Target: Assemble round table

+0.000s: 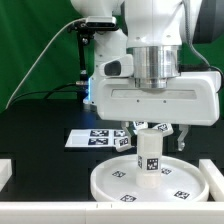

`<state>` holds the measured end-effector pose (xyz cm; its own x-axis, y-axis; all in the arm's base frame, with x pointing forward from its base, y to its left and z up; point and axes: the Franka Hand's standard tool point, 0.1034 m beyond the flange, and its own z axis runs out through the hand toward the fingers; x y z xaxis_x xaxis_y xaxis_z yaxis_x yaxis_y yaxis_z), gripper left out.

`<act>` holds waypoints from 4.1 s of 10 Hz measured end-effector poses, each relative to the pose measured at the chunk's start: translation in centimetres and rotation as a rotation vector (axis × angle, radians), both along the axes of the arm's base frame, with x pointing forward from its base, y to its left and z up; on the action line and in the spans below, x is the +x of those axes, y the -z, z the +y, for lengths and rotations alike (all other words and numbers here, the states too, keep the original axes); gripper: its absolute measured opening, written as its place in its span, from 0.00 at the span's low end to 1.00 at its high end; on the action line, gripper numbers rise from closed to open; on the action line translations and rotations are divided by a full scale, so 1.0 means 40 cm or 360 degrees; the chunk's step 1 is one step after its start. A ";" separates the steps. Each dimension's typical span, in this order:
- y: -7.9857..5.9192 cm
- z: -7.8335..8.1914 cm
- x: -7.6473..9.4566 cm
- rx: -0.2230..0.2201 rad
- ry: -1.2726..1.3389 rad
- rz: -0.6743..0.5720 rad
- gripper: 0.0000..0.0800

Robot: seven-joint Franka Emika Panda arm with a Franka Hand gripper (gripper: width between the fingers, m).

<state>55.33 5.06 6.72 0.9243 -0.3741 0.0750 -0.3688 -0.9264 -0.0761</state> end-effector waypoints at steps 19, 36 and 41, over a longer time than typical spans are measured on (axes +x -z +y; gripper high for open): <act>-0.008 -0.030 0.015 0.0157 0.1242 -0.0007 0.51; -0.014 -0.032 0.024 -0.0117 -0.0852 -0.0029 0.64; -0.014 -0.033 0.025 -0.0067 -0.0302 -0.0029 0.50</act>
Offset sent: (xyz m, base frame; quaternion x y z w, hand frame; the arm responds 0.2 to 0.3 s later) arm 0.0096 0.0121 0.0105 -0.0032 -0.0195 -0.4204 0.9071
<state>56.35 3.75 7.29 0.9764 -0.1893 0.1043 -0.1860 -0.9817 -0.0409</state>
